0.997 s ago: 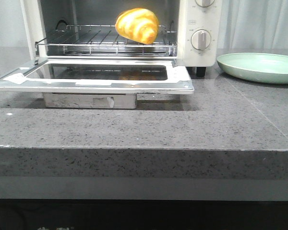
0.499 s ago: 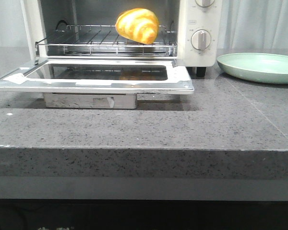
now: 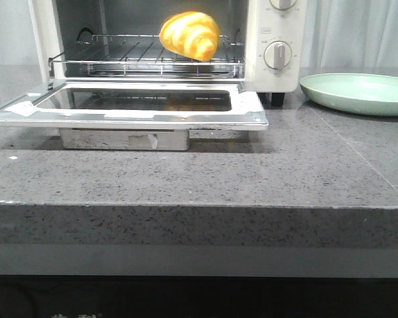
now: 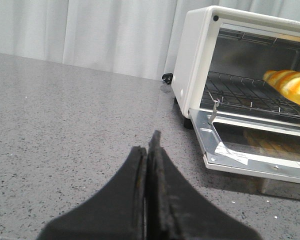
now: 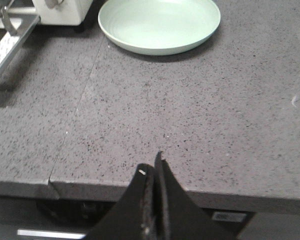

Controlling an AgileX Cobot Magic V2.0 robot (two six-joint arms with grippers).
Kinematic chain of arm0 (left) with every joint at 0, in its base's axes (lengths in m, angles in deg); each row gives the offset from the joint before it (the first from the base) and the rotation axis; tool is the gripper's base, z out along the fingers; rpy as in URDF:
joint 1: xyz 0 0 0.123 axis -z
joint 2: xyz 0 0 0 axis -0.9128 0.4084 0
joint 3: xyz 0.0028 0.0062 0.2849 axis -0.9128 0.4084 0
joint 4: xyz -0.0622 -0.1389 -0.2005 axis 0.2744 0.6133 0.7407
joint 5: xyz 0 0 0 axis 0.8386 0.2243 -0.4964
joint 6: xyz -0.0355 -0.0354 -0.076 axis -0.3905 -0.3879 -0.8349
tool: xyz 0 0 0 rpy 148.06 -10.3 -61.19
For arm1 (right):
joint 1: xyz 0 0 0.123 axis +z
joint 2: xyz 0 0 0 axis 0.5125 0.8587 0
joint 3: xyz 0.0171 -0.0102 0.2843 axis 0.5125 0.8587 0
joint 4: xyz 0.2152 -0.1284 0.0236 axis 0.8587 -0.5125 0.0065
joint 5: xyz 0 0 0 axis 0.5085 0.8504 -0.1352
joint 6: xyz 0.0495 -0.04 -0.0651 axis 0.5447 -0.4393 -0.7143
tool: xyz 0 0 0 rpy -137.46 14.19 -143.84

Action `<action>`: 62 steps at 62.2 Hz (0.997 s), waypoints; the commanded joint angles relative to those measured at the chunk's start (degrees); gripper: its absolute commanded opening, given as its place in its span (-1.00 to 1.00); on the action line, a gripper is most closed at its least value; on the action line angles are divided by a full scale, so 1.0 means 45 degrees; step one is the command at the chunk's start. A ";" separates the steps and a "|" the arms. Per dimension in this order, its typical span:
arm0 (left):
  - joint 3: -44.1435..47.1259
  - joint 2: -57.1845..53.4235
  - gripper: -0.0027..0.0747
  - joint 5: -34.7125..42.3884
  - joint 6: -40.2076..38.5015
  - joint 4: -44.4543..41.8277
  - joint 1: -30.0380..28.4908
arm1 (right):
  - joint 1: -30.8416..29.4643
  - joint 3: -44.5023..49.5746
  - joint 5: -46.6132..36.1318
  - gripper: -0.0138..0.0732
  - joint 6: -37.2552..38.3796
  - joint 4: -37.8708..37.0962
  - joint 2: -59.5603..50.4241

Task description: Put bread in oven

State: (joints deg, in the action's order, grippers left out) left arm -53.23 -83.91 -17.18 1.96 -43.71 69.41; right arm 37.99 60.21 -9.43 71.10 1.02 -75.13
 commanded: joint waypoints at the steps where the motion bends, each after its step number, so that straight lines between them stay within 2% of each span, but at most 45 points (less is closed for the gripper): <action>1: 0.0304 -0.0311 -0.98 0.1021 -0.0012 0.0114 -0.0017 | -0.0665 0.1111 -0.2779 -0.95 -0.0258 0.0651 -0.0825; 18: 0.0304 -0.0311 -0.98 0.1021 -0.0012 0.0114 -0.0017 | -0.1460 0.3804 -0.5373 -0.95 -0.0258 0.0940 -0.2635; 27: 0.0304 -0.0311 -0.98 0.1021 -0.0012 0.0114 -0.0017 | -0.1604 0.5194 -0.7615 -0.95 -0.0258 0.0940 -0.2859; 62: 0.0304 -0.0288 -0.98 0.1003 -0.0012 0.0114 -0.0017 | -0.1604 0.5131 -0.8029 -0.95 -0.0258 0.0865 -0.2857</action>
State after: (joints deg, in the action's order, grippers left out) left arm -53.23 -83.91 -17.18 1.96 -43.71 69.41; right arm 31.13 83.00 -39.36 70.50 5.34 -86.83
